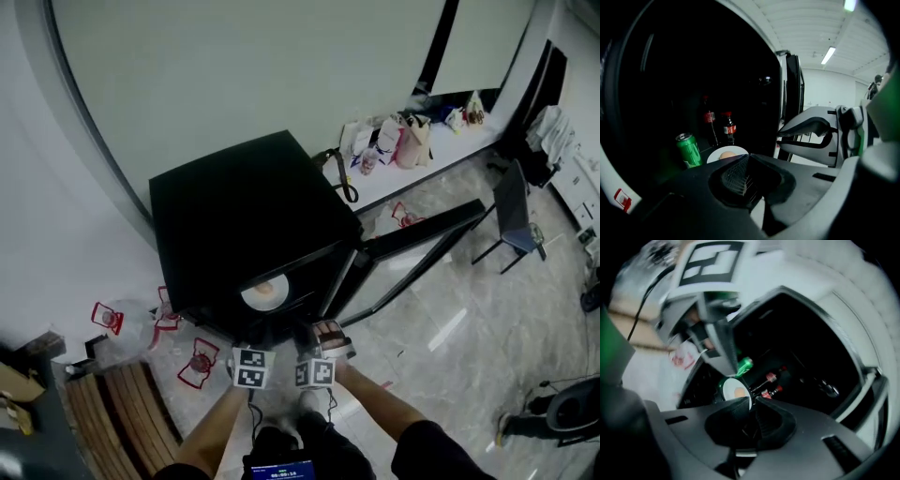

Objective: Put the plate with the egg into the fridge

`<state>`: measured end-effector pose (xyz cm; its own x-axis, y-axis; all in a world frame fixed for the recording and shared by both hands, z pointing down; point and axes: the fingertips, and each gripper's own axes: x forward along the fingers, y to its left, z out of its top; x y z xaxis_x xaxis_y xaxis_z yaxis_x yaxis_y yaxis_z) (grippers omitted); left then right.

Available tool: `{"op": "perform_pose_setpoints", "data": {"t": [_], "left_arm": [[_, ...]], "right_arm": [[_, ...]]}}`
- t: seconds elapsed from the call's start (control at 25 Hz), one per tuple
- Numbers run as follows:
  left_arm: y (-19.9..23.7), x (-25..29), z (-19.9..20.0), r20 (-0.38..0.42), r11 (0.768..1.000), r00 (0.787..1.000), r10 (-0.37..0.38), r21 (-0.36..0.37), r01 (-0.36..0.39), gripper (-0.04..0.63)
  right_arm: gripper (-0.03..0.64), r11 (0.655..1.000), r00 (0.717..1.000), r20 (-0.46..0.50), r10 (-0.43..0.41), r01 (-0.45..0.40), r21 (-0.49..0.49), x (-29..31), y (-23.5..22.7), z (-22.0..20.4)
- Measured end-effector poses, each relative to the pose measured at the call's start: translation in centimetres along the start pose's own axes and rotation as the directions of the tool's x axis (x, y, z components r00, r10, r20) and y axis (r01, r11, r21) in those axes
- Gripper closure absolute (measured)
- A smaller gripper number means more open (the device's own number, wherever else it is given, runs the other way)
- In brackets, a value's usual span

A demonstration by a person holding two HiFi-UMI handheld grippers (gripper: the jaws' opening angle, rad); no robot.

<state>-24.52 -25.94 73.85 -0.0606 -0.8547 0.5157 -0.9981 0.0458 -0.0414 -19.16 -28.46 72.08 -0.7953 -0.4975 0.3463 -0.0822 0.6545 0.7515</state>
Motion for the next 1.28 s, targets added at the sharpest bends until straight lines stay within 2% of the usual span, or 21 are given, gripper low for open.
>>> {"op": "perform_pose_setpoints", "data": {"t": [0.04, 0.08, 0.12, 0.2, 0.28, 0.32, 0.36, 0.44, 0.52, 0.64, 0.72, 0.84, 0.92, 1.12, 1.28], "left_arm": [[-0.6, -1.7, 1.1, 0.02, 1.0, 1.0, -0.007, -0.01, 0.007, 0.584], [-1.2, -3.4, 2.3, 0.044, 1.0, 0.999, -0.014, -0.016, 0.015, 0.584], [-1.8, -5.1, 3.4, 0.07, 1.0, 0.997, -0.023, -0.02, 0.024, 0.584], [-3.5, -8.1, 5.4, 0.125, 0.999, 0.991, -0.046, -0.017, 0.048, 0.584], [-5.2, -10.6, 6.8, 0.173, 0.997, 0.982, -0.072, -0.002, 0.074, 0.584], [-6.0, -11.7, 7.2, 0.191, 0.996, 0.978, -0.087, 0.008, 0.087, 0.584], [-6.8, -12.6, 7.5, 0.204, 0.995, 0.974, -0.102, 0.018, 0.1, 0.584], [-8.2, -13.9, 8.1, 0.22, 0.991, 0.967, -0.13, 0.031, 0.127, 0.584], [-9.9, -14.6, 8.6, 0.229, 0.987, 0.96, -0.162, 0.044, 0.156, 0.584], [-12.6, -14.7, 9.7, 0.239, 0.977, 0.948, -0.213, 0.073, 0.201, 0.584], [-14.7, -14.4, 10.6, 0.243, 0.968, 0.938, -0.249, 0.091, 0.234, 0.584], [-19.0, -13.6, 12.5, 0.241, 0.947, 0.918, -0.317, 0.128, 0.294, 0.584], [-22.2, -12.8, 13.9, 0.242, 0.93, 0.9, -0.362, 0.158, 0.331, 0.584], [-30.0, -8.9, 17.7, 0.244, 0.894, 0.864, -0.44, 0.209, 0.396, 0.584], [-35.6, -3.7, 21.6, 0.238, 0.883, 0.855, -0.46, 0.218, 0.415, 0.584]], "right_arm": [[0.589, 0.99, 1.0, -0.019, 0.005, -0.003, 0.139, -1.5, -0.8, 0.5], [0.589, 0.959, 0.999, -0.032, 0.011, -0.001, 0.283, -3.0, -1.6, 1.0], [0.588, 0.907, 0.999, -0.041, 0.015, 0.004, 0.422, -4.6, -2.4, 1.5], [0.588, 0.767, 0.999, -0.045, 0.014, 0.018, 0.641, -7.6, -3.9, 2.4], [0.589, 0.646, 0.999, -0.046, 0.005, 0.032, 0.763, -10.3, -4.9, 3.2], [0.588, 0.608, 0.999, -0.049, -0.002, 0.04, 0.793, -11.6, -5.2, 3.7], [0.588, 0.585, 0.999, -0.052, -0.011, 0.049, 0.81, -12.7, -5.4, 4.1], [0.588, 0.569, 0.998, -0.056, -0.03, 0.063, 0.82, -14.8, -5.5, 4.9], [0.588, 0.57, 0.997, -0.063, -0.05, 0.08, 0.818, -16.8, -5.7, 5.2], [0.588, 0.57, 0.993, -0.086, -0.076, 0.114, 0.813, -19.2, -6.3, 4.2], [0.589, 0.555, 0.991, -0.102, -0.089, 0.135, 0.821, -20.9, -6.9, 2.9], [0.588, 0.516, 0.984, -0.12, -0.129, 0.17, 0.84, -23.9, -9.1, -0.1], [0.588, 0.507, 0.978, -0.131, -0.16, 0.196, 0.839, -25.9, -11.1, -2.4], [0.588, 0.509, 0.963, -0.16, -0.217, 0.251, 0.824, -29.3, -16.5, -9.2], [0.589, 0.528, 0.968, -0.131, -0.212, 0.227, 0.819, -30.1, -21.4, -15.5]]}}
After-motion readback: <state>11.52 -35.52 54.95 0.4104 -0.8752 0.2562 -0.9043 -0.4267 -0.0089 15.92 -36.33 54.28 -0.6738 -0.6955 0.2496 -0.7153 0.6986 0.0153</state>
